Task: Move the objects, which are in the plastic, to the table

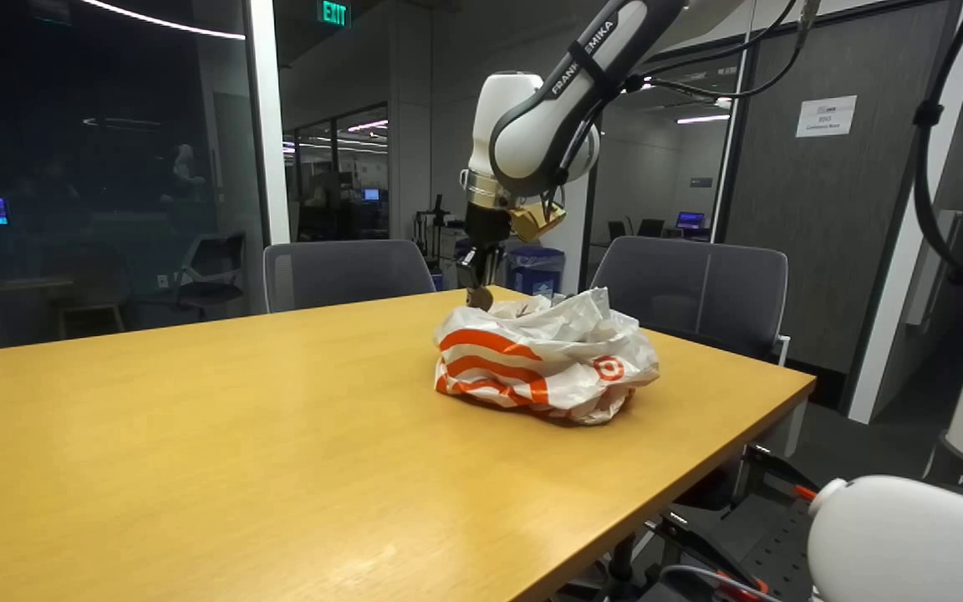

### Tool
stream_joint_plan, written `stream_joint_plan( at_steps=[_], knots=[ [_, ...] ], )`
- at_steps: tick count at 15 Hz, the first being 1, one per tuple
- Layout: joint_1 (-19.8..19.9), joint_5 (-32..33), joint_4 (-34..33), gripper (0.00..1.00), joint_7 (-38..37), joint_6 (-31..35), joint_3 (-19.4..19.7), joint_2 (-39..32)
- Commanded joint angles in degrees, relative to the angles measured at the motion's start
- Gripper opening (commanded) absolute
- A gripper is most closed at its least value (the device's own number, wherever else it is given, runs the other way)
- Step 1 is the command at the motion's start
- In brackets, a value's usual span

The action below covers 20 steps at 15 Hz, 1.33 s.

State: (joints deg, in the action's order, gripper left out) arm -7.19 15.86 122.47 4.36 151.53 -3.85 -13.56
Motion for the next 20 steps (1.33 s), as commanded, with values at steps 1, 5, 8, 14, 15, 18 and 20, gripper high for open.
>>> stream_joint_plan(
  at_steps=[1,5,8,14,15,18,20],
  knots=[
    [-0.2,1.2,0.3,0.00,-0.6,1.5,0.6,0.9],
    [-0.5,2.8,0.6,0.00,-1.8,2.0,1.2,2.7],
    [-0.8,5.0,0.8,0.00,-3.2,1.7,1.5,5.5],
    [-1.2,16.3,0.1,0.00,-10.2,-1.2,0.1,15.8],
    [-1.1,19.3,-0.4,0.00,-11.5,-1.6,-0.5,17.4],
    [-0.6,25.5,-1.8,0.00,-13.9,-2.7,-3.6,21.5],
    [-0.7,27.8,-2.8,0.00,-14.3,-3.1,-5.9,23.6]
  ],
)
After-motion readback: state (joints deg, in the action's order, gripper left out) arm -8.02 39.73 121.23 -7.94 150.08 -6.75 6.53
